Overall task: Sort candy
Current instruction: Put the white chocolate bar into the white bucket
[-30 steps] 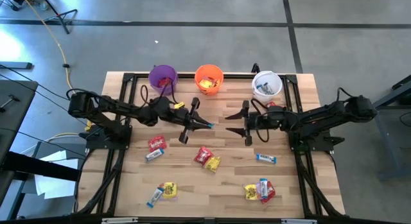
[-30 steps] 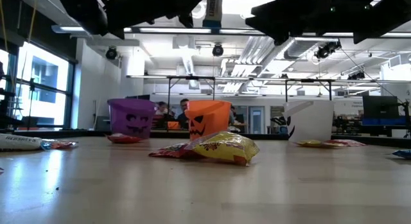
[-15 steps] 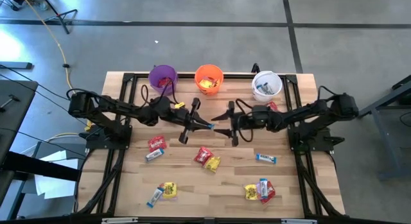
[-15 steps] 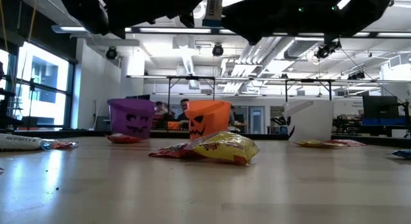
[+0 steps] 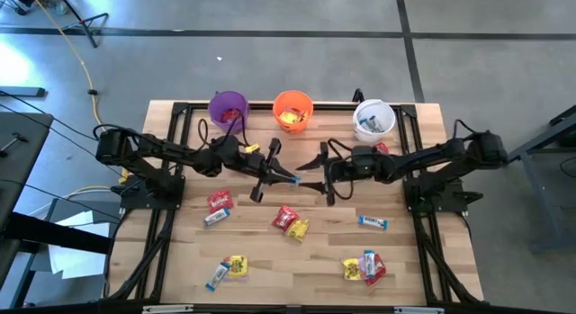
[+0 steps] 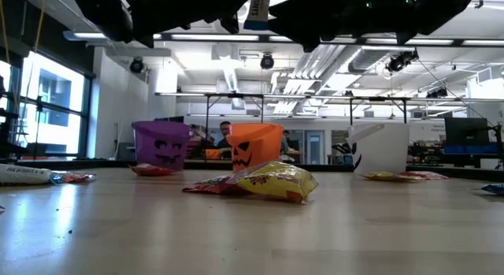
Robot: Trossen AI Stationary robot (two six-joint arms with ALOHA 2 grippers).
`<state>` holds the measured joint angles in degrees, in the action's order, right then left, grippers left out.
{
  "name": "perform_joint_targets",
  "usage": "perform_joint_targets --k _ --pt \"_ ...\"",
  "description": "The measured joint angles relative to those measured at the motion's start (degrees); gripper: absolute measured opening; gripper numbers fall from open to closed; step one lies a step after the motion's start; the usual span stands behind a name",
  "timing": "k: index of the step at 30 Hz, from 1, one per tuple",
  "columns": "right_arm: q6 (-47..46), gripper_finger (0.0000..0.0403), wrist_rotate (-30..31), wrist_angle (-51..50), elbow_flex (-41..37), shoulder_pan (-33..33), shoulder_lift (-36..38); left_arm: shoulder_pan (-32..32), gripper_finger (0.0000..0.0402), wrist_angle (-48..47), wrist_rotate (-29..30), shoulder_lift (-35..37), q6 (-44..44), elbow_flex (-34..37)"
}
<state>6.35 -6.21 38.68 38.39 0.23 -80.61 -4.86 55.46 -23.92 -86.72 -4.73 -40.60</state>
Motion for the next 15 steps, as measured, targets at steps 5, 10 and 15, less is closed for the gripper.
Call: perform_joint_targets --k 5,10,15 --pt "0.0 0.0228 -0.5 -0.9 0.0 0.8 2.1 0.0 0.0 0.1 0.0 0.0 -0.2 0.0" --pt "0.0 0.0258 -0.9 0.1 0.0 2.5 1.5 0.0 0.0 0.6 1.0 0.0 -0.8 0.0" --pt "0.6 0.0268 1.8 6.6 -0.1 3.2 -0.8 0.0 0.0 1.1 1.1 0.0 -0.9 0.0"
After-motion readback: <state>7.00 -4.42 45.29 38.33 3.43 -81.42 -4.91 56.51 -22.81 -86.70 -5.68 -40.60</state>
